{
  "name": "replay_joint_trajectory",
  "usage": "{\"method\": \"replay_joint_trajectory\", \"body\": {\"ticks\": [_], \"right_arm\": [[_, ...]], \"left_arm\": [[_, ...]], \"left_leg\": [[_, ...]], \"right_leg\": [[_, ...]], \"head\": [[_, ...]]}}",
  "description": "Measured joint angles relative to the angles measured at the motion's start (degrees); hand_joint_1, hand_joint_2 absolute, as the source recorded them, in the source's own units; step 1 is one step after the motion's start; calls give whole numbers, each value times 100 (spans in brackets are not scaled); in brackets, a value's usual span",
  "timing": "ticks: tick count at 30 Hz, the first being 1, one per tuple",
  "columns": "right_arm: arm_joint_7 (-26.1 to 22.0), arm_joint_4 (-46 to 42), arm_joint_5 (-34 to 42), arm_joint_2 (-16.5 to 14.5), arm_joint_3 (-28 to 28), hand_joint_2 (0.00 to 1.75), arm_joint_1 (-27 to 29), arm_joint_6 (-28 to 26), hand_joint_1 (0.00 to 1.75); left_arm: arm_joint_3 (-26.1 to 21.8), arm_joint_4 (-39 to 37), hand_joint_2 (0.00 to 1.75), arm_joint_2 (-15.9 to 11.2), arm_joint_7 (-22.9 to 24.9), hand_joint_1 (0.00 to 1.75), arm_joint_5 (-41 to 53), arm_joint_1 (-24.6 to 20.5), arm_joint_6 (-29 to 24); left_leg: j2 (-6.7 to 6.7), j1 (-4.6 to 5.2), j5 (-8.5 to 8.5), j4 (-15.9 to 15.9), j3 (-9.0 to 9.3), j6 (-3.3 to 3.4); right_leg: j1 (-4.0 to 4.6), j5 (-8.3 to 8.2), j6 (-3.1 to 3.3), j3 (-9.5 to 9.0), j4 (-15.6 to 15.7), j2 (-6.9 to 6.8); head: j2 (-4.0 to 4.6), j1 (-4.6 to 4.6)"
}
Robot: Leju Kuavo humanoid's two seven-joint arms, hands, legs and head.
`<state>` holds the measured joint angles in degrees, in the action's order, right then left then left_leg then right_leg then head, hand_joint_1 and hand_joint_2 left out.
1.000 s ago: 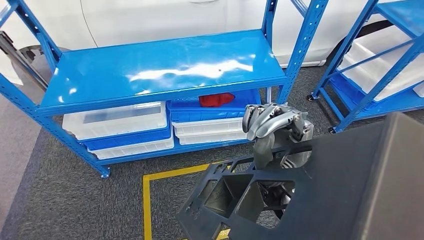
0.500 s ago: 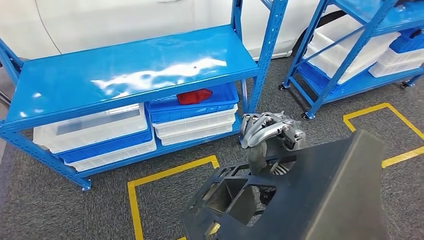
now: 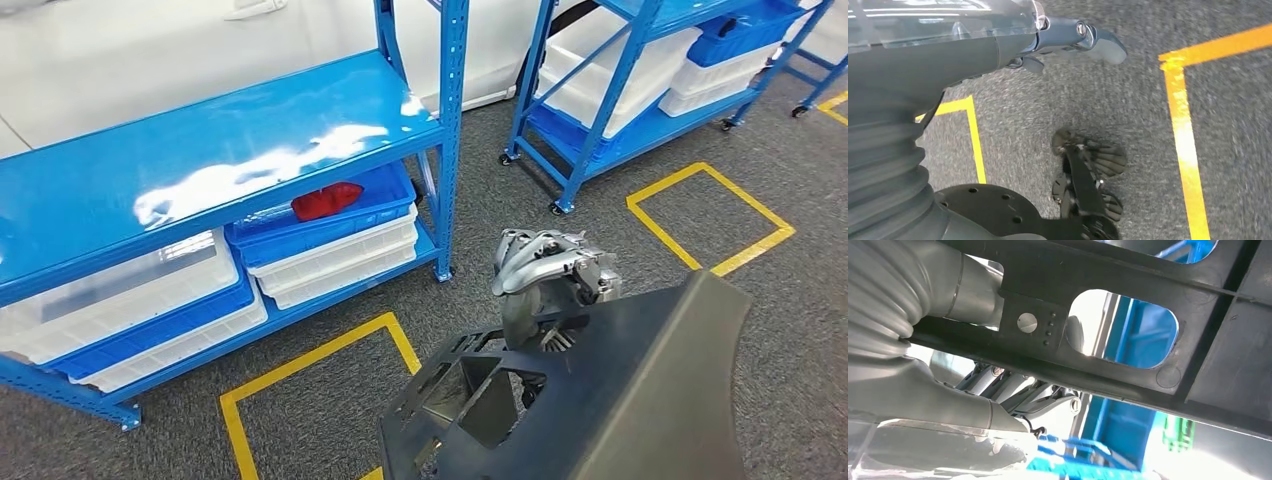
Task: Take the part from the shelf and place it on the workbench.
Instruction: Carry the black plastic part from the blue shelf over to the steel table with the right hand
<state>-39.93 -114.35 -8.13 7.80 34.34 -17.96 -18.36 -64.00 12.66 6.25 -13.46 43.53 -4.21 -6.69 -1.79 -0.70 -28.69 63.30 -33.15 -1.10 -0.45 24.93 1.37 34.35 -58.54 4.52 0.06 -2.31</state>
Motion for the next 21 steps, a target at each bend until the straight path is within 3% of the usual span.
{"method": "replay_joint_trajectory", "body": {"ticks": [2,3,5,7,9,11,12,14,15,17,18,20,21], "right_arm": [[-2,-45,-8,3,31,175,-3,-72,175],[-2,-59,1,5,50,175,-6,-96,175],[-2,-86,42,9,76,175,-11,-124,175],[-2,-115,92,13,84,175,-50,-138,175],[-1,-133,137,19,85,175,-91,-151,175],[-1,-143,186,36,85,175,-99,-159,175],[-1,-151,215,49,85,175,-100,-160,175],[-2,-180,292,74,85,175,-117,-142,175],[-2,-200,340,85,86,175,-140,-122,175],[-2,-247,432,98,87,175,-192,-65,175],[-2,-270,472,102,87,175,-211,-41,175],[-3,-323,527,107,87,175,-221,-12,175],[-3,-355,551,109,87,175,-224,-3,175]], "left_arm": [[2,-1,175,3,21,0,9,-2,-1],[2,-1,175,5,29,0,16,-4,-1],[5,-3,175,16,35,0,40,-18,3],[15,-5,175,30,39,0,77,-33,22],[31,-7,175,33,41,0,110,-26,52],[45,-7,175,30,41,0,136,-14,62],[50,-7,175,30,40,0,144,-14,52],[55,-7,175,28,31,0,135,-27,6],[55,-7,175,26,23,0,116,-32,-23],[50,-7,175,14,0,0,62,-36,-80],[44,-7,175,0,-16,0,40,-36,-100],[32,-7,175,-29,-48,0,13,-40,-123],[27,-7,175,-49,-58,0,4,-44,-128]], "left_leg": [[-198,-2,123,-474,204,41],[-213,4,104,-524,221,58],[-91,1,145,-578,231,112],[51,-25,201,-641,238,185],[192,-23,221,-662,230,221],[349,-10,220,-658,220,225],[427,-7,217,-654,217,222],[561,-5,201,-637,221,202],[616,8,185,-623,223,180],[715,42,152,-592,228,125],[765,59,141,-586,232,95],[840,52,116,-581,246,32],[768,40,61,-534,238,-4]], "right_leg": [[-10,-22,-65,47,-20,132],[-21,-44,-109,74,-17,195],[-32,-73,-189,114,-10,254],[-4,85,-241,230,-234,12],[-2,456,-270,525,-888,-305],[-26,685,-295,787,-1498,-394],[-35,652,-302,787,-1540,-411],[-38,341,-296,458,-980,-517],[-18,213,-274,240,-579,-667],[25,86,-197,-14,-69,-866],[47,101,-154,-24,-15,-881],[43,75,-82,-4,-3,-743],[32,58,-45,-4,13,-681]], "head": [[1,1],[1,1],[1,0],[1,2],[1,4],[1,4],[1,4],[1,4],[1,4],[1,3],[1,3],[1,3],[1,3]]}}
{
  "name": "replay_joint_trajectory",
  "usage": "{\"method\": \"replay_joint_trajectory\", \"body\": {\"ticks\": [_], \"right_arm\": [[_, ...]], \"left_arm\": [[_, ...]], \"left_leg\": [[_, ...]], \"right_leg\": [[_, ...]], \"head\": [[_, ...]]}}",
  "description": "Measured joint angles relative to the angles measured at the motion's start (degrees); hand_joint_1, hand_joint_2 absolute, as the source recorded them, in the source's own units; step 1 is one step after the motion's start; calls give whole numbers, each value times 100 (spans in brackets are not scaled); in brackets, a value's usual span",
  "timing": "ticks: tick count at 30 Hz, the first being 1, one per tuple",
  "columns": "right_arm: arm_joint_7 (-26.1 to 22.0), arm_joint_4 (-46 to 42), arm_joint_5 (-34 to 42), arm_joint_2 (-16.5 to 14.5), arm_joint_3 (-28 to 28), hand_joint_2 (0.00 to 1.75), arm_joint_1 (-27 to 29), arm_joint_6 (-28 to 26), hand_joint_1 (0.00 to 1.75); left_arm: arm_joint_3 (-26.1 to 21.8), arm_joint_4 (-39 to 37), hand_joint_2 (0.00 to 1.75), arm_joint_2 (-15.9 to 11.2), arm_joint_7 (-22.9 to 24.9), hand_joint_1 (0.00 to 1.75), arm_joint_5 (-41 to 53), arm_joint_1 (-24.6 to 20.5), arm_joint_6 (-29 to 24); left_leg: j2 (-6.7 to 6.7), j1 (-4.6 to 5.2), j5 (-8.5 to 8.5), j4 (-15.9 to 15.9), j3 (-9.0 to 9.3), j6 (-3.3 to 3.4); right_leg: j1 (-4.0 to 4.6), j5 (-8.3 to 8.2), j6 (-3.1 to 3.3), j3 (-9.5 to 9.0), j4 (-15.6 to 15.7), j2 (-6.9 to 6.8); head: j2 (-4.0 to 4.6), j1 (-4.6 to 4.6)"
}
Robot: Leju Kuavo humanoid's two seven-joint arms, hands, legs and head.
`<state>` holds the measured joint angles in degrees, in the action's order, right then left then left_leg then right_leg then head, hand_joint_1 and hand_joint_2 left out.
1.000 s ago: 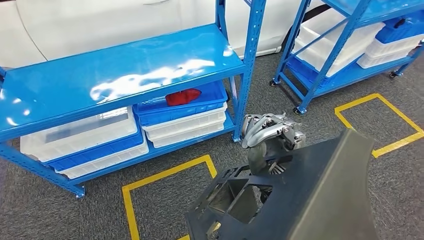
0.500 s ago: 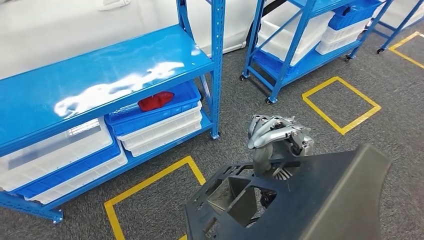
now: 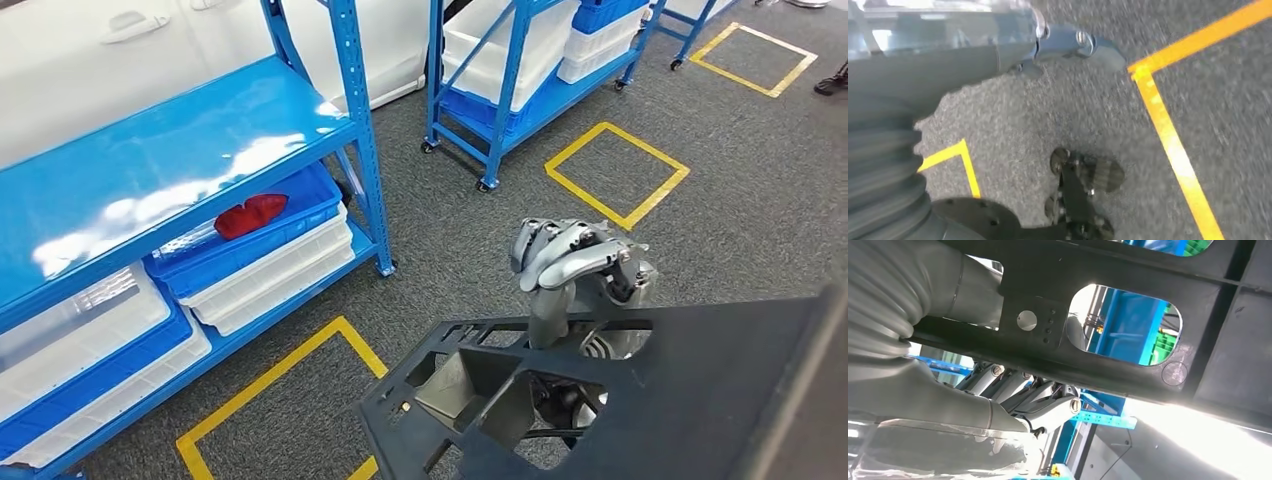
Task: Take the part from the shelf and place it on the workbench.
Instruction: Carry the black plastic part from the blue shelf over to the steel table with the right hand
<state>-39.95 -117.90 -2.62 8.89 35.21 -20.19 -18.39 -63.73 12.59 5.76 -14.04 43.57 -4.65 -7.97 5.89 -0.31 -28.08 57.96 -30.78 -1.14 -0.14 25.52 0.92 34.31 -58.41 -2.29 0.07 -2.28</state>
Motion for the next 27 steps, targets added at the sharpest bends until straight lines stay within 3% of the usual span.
{"method": "replay_joint_trajectory", "body": {"ticks": [1,3,5,6,7,8,10,12,14,15,17,19,21,22,24,26,27], "right_arm": [[0,-31,29,2,0,175,-4,13,175],[0,-77,111,3,-2,175,-1,65,175],[1,-92,241,3,-27,175,22,182,175],[1,-93,356,4,-96,175,35,328,175],[2,-92,481,4,-212,175,49,523,175],[3,-92,592,2,-375,175,66,751,175],[2,-93,681,-23,-759,175,108,1127,175],[-1,-113,619,-78,-1080,175,188,1295,175],[-2,-175,512,-142,-1316,175,319,1335,175],[-3,-217,466,-168,-1418,175,381,1326,175],[-2,-285,392,-200,-1594,175,443,1276,175],[-2,-318,322,-219,-1719,175,496,1202,175],[-2,-326,250,-227,-1787,175,559,1135,175],[-2,-326,215,-229,-1807,175,576,1108,175],[-2,-334,163,-234,-1827,175,583,1063,175],[-2,-356,121,-236,-1828,175,573,1022,175],[-2,-368,98,-236,-1826,175,566,1005,175]], "left_arm": [[-6,0,175,-16,-9,0,-10,0,-7],[-32,0,175,-46,-19,0,-30,15,-22],[-65,0,175,-71,-26,0,-50,45,-34],[-76,0,175,-91,-32,0,-57,53,-37],[-85,1,175,-110,-41,0,-62,56,-38],[-91,1,175,-133,-49,0,-64,52,-39],[-100,1,175,-184,-54,0,-46,45,-45],[-107,1,175,-231,-29,0,-5,47,-62],[-109,2,175,-272,6,0,42,42,-79],[-108,3,175,-291,17,0,68,31,-81],[-106,3,175,-317,27,0,104,14,-65],[-105,2,175,-342,28,0,124,16,-28],[-105,2,175,-360,30,0,146,10,5],[-103,2,175,-365,33,0,155,-2,14],[-99,2,175,-367,39,0,159,-35,20],[-97,2,175,-367,34,0,154,-58,21],[-97,2,175,-367,26,0,152,-65,23]], "left_leg": [[-128,-14,-115,144,-53,-29],[-425,-32,-487,772,-315,-64],[-513,-32,-757,1471,-634,-70],[-525,-32,-735,1589,-695,-65],[-542,-32,-599,1483,-654,-51],[-596,-32,-379,1171,-520,-27],[-896,-46,-16,414,-201,35],[-1112,-47,66,56,-58,70],[-1026,-49,79,-16,-35,105],[-953,-59,105,-54,-24,139],[-786,-84,153,-127,-2,208],[-611,-59,156,-135,-4,237],[-435,-49,148,-130,-9,235],[-356,-48,142,-127,-9,228],[-216,-48,121,-113,5,196],[-109,-24,85,-91,20,136],[-60,-12,70,-85,31,103]], "right_leg": [[-14,-19,35,0,17,61],[-22,-45,87,9,30,190],[-10,-57,109,25,23,347],[-5,-60,111,29,14,433],[-4,-62,109,31,3,517],[-4,-62,103,29,-9,597],[-4,-66,70,45,-35,734],[-28,-95,-3,103,-48,865],[-56,-137,-93,153,-39,1000],[-51,-124,-126,176,-59,971],[-26,91,-174,340,-392,696],[-40,460,-212,686,-1122,384],[-81,594,-250,898,-1597,288],[-101,512,-265,847,-1530,258],[-121,184,-269,438,-828,106],[-81,6,-216,72,-171,-113],[-57,-4,-181,3,-30,-164]], "head": [[0,-1],[0,-1],[0,-2],[-1,-2],[-1,-2],[-1,-2],[0,-1],[-1,-1],[-1,-2],[0,-2],[0,-1],[0,-1],[0,-1],[0,-1],[0,-1],[0,-1],[0,-2]]}}
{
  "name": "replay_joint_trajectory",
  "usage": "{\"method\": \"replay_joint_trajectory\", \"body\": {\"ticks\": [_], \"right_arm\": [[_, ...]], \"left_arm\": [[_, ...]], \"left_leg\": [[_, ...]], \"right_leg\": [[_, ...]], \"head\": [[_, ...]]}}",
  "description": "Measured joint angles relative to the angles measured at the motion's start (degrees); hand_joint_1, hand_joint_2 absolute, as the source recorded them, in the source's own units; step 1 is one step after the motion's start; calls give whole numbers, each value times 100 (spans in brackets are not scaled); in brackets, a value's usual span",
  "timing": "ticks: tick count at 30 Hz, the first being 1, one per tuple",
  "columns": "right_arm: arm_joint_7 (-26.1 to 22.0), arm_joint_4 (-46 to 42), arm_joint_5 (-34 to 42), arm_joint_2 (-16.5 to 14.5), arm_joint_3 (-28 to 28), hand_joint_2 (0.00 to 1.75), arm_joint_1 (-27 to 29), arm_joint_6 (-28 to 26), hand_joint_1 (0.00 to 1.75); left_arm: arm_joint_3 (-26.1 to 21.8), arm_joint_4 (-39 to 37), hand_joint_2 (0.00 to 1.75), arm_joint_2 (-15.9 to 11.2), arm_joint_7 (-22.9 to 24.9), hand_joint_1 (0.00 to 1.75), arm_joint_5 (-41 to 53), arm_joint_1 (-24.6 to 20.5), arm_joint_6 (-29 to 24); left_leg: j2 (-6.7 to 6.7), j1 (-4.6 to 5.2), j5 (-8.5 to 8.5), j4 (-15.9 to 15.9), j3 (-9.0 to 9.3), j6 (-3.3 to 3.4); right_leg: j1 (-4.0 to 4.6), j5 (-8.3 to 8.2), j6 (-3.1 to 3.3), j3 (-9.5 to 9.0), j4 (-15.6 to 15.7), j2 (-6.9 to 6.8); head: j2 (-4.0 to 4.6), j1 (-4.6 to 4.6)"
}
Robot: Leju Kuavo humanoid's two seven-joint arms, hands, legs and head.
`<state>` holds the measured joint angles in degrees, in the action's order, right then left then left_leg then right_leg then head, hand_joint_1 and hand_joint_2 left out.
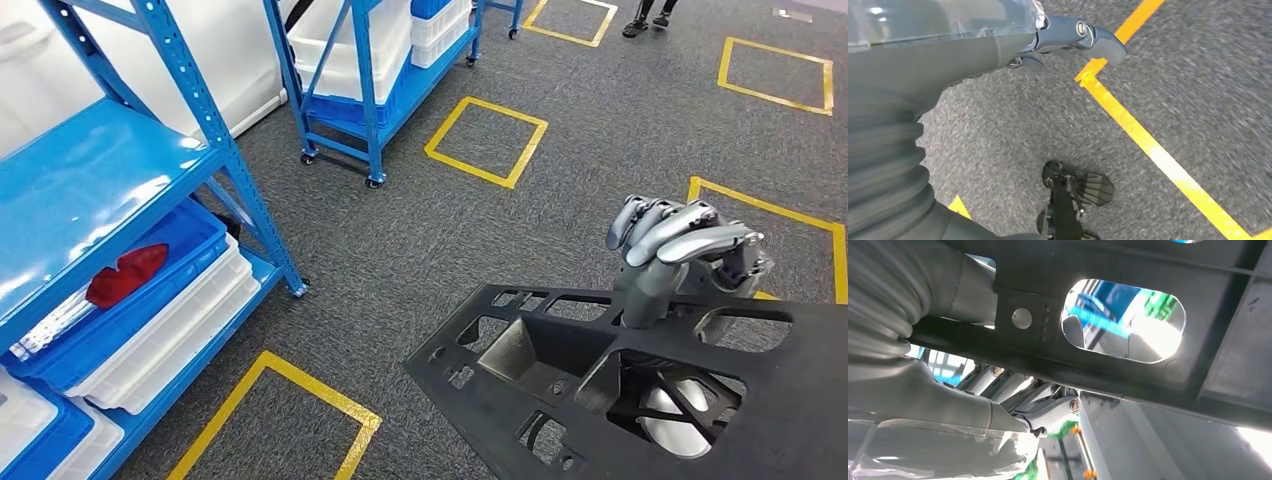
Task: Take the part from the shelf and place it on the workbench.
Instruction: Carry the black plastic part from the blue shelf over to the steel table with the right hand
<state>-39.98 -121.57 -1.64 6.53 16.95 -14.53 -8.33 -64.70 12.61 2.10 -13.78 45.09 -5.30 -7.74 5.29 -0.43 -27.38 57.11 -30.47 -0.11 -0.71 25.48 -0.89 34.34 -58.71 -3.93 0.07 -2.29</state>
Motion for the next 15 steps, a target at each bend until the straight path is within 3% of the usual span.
{"method": "replay_joint_trajectory", "body": {"ticks": [3,5,7,9,10,12,14,15], "right_arm": [[1,-17,-47,1,4,175,-12,-5,175],[1,-31,-54,-1,5,175,-28,23,175],[1,-36,-58,-4,7,175,-39,57,175],[2,-27,-91,-6,8,175,-38,70,175],[2,-21,-115,-6,9,175,-39,70,175],[2,-13,-156,-6,11,175,-42,62,175],[2,-8,-166,-6,13,175,-51,54,175],[2,-3,-167,-6,15,175,-58,54,175]], "left_arm": [[1,0,175,0,-25,0,3,-23,63],[3,0,175,5,-27,0,13,-39,120],[5,0,175,11,-15,0,24,-25,148],[7,-1,175,18,-1,0,48,6,167],[10,-1,175,26,3,0,65,15,175],[18,-2,175,47,8,0,96,13,186],[24,-3,175,67,16,0,115,9,191],[25,-3,175,77,26,0,117,13,191]], "left_leg": [[110,-7,-38,0,38,-101],[-70,-34,-237,245,-50,-150],[-340,-49,-622,934,-351,-169],[-444,-50,-835,1586,-664,-174],[-464,-50,-775,1647,-708,-170],[-544,-56,-376,1124,-501,-142],[-875,-82,-58,400,-204,-101],[-1011,-86,2,190,-126,-86]], "right_leg": [[19,-9,103,15,45,155],[-6,-43,178,7,88,266],[-6,-62,225,9,103,380],[8,-68,240,16,99,527],[12,-70,240,17,93,607],[12,-67,229,9,74,758],[12,-65,186,34,38,896],[1,-75,148,64,23,962]], "head": [[0,0],[0,0],[0,0],[0,0],[0,0],[0,0],[0,0],[0,0]]}}
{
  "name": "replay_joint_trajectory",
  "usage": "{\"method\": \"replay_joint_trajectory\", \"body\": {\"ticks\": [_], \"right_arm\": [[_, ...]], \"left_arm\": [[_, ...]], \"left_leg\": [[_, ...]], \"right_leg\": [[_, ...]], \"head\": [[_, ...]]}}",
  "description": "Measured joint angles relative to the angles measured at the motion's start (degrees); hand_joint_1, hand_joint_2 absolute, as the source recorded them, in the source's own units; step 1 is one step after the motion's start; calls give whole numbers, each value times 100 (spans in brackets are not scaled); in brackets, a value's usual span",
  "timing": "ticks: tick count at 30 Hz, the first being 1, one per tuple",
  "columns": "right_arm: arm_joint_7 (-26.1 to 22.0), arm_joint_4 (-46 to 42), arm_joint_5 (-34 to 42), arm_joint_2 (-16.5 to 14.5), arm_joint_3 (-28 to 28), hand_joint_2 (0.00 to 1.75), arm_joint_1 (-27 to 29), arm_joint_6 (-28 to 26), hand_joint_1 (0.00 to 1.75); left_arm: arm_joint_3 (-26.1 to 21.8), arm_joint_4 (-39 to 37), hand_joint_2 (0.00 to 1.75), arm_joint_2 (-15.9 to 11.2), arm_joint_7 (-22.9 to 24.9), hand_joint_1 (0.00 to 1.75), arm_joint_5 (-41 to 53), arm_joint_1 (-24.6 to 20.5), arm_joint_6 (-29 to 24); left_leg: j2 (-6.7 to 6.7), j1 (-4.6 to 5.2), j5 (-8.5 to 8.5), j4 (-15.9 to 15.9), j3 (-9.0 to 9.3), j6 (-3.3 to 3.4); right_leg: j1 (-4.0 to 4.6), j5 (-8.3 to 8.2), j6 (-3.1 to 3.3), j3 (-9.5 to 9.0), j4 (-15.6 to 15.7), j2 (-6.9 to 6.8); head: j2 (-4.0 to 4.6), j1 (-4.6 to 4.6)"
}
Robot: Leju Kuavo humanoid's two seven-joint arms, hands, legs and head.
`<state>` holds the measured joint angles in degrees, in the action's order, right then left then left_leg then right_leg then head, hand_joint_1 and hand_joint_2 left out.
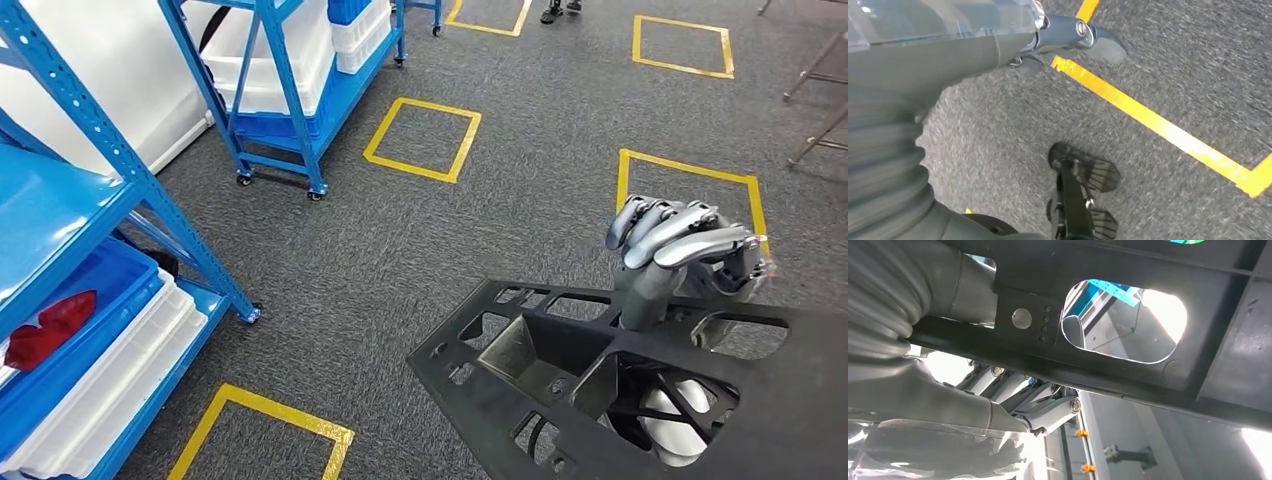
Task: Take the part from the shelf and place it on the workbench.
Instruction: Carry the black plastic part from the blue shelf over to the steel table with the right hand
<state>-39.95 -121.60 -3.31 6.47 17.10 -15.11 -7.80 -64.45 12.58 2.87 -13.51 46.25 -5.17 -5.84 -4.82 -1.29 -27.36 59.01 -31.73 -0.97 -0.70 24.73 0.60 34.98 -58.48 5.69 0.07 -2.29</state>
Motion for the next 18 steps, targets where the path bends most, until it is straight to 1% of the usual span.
{"method": "replay_joint_trajectory", "body": {"ticks": [1,2,3,4,5,6,7,8,9,10,11,12,13,14,15,16,17,18], "right_arm": [[1,6,0,0,2,175,-5,7,175],[1,13,0,1,4,175,-10,17,175],[2,20,1,1,6,175,-12,33,175],[2,30,3,2,7,175,-23,49,175],[2,43,5,2,10,175,-44,61,175],[2,61,7,2,14,175,-69,70,175],[2,83,8,1,19,175,-91,70,175],[3,111,7,-1,26,175,-106,71,175],[3,143,7,-2,31,175,-111,70,175],[3,174,7,-2,37,175,-114,70,175],[4,203,7,-1,40,175,-120,70,175],[4,226,7,-1,44,175,-133,69,175],[4,244,7,-1,49,175,-155,68,175],[5,260,8,-2,56,175,-186,64,175],[5,273,12,-5,63,175,-219,57,175],[5,286,20,-8,70,175,-247,49,175],[5,303,34,-10,75,175,-268,43,175],[4,325,61,-13,82,175,-283,39,175]], "left_arm": [[1,-1,175,15,9,0,0,4,0],[2,-2,175,30,17,0,-1,6,1],[3,-3,175,53,25,0,-1,2,2],[5,-4,175,76,26,0,-2,-7,3],[7,-5,175,96,25,0,-4,-15,3],[8,-5,175,119,24,0,-10,-18,3],[7,-5,175,128,21,0,-21,-14,3],[7,-5,175,137,20,0,-34,-7,2],[6,-5,175,142,19,0,-47,-1,2],[5,-5,175,147,19,0,-55,1,2],[5,-5,175,155,19,0,-60,-3,2],[5,-5,175,166,19,0,-63,-8,2],[5,-5,175,176,19,0,-66,-14,2],[5,-5,175,184,23,0,-78,-18,-4],[4,-5,175,189,33,0,-92,-17,-14],[1,-5,175,191,50,0,-108,-16,-29],[-5,-5,175,192,69,0,-131,-15,-50],[-13,-5,175,195,85,0,-152,-15,-74]], "left_leg": [[-81,3,-3,-82,25,15],[-37,15,5,-111,29,32],[36,15,24,-122,31,65],[110,10,43,-147,40,103],[193,6,63,-174,48,146],[281,4,74,-194,54,181],[366,22,73,-198,55,204],[454,36,69,-196,53,220],[537,45,66,-195,52,224],[618,52,61,-193,52,225],[692,57,55,-191,56,221],[759,59,46,-188,64,211],[817,67,33,-184,74,195],[868,82,16,-174,81,170],[912,97,2,-169,87,143],[956,111,-12,-166,94,114],[1003,120,-21,-166,103,85],[1050,120,-33,-172,114,56]], "right_leg": [[-12,-18,-47,35,-3,72],[-23,-40,-96,64,2,147],[-43,-53,-135,84,5,185],[-37,-25,-167,115,-39,116],[-29,66,-192,189,-184,-28],[-23,222,-213,317,-455,-211],[-15,414,-234,496,-828,-386],[-21,593,-253,687,-1233,-471],[-30,698,-267,831,-1545,-506],[-39,697,-275,874,-1661,-524],[-45,592,-276,792,-1534,-547],[-47,414,-268,594,-1189,-597],[-39,247,-250,345,-745,-707],[-15,131,-217,136,-360,-810],[9,73,-181,3,-106,-884],[33,73,-145,-43,1,-916],[53,75,-109,-36,13,-870],[49,66,-76,-35,24,-809]], "head": [[-1,-1],[-1,0],[-1,0],[-1,1],[0,1],[0,1],[0,1],[0,0],[0,0],[0,0],[0,0],[0,0],[0,0],[0,-1],[0,-1],[0,-1],[-1,-1],[-1,0]]}}
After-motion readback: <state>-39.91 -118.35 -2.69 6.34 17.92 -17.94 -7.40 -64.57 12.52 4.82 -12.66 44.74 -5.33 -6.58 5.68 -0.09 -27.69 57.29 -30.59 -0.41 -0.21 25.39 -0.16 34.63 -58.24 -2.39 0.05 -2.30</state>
